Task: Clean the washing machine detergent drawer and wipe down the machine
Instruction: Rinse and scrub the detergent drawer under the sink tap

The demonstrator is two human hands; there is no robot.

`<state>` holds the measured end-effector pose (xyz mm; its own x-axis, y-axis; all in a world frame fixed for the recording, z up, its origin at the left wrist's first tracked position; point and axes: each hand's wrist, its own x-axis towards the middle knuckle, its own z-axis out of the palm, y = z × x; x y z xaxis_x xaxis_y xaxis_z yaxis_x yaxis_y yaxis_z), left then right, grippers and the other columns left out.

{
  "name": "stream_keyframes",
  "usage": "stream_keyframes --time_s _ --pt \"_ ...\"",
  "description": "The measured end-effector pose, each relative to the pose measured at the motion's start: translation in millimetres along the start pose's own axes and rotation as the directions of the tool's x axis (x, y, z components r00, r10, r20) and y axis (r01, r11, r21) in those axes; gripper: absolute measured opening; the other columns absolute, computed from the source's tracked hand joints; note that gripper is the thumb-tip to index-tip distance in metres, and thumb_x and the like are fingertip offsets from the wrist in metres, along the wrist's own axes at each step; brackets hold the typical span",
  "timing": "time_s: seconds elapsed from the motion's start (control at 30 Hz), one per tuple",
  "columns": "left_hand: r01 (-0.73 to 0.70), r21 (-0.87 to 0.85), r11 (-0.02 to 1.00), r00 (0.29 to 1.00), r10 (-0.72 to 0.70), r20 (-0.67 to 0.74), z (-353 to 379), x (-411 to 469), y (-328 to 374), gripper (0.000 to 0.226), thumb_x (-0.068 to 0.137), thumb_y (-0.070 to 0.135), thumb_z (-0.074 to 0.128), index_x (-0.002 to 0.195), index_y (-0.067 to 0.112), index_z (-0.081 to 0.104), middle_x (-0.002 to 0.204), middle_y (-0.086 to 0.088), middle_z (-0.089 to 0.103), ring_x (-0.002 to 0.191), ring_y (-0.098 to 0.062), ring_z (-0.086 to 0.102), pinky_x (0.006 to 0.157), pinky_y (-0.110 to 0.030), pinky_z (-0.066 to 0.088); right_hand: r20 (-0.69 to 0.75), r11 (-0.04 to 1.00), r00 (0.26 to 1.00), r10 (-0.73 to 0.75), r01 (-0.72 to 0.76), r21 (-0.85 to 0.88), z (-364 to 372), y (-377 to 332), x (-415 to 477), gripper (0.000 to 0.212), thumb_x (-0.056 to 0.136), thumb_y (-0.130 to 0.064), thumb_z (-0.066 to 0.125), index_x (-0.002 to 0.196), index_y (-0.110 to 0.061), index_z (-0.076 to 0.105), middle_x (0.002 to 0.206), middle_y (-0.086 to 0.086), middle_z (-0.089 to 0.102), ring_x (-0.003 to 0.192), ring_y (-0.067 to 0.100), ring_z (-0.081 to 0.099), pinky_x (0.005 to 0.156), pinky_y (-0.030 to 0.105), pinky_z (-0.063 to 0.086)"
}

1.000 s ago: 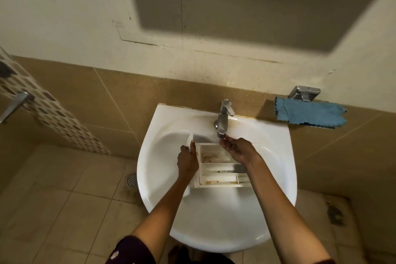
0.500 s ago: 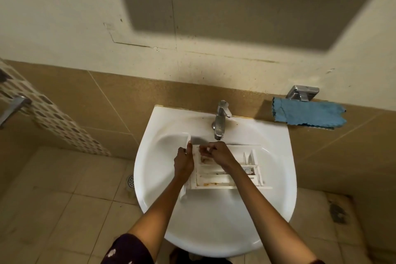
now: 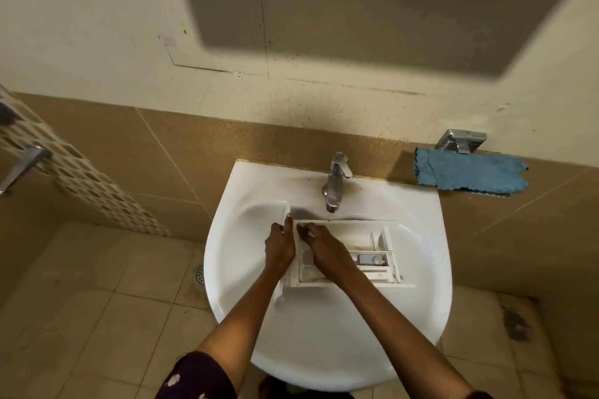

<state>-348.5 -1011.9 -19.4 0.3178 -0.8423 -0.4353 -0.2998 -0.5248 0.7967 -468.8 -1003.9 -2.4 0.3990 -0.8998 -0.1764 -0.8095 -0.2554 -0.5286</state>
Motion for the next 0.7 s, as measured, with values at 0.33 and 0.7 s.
stream_keyframes --time_s 0.33,0.7 --pt "0.005 0.015 1.000 1.000 -0.005 0.003 0.8 1.7 -0.8 0.054 0.097 0.049 0.027 0.118 0.002 0.047 0.119 -0.018 0.057 0.108 -0.033 0.055 0.095 -0.041 0.042 0.090 0.970 0.986 -0.139 0.154 -0.188 -4.5 8.6 -19.4 0.067 0.088 0.011 0.043 0.144 -0.024 0.034 0.144 0.004 0.035 0.131 0.021 0.036 0.094 0.037 0.046" --pt "0.020 0.007 1.000 1.000 -0.020 0.010 1.6 0.3 1.0 0.054 0.097 0.050 0.027 0.114 0.003 0.048 0.115 -0.017 0.057 0.107 -0.032 0.054 0.093 -0.040 0.042 0.015 0.989 0.992 -0.129 0.130 -0.072 9.6 10.5 -27.3 0.039 0.091 -0.001 0.051 0.126 -0.016 0.058 0.133 0.006 0.047 0.120 0.021 0.049 0.096 0.033 0.046"
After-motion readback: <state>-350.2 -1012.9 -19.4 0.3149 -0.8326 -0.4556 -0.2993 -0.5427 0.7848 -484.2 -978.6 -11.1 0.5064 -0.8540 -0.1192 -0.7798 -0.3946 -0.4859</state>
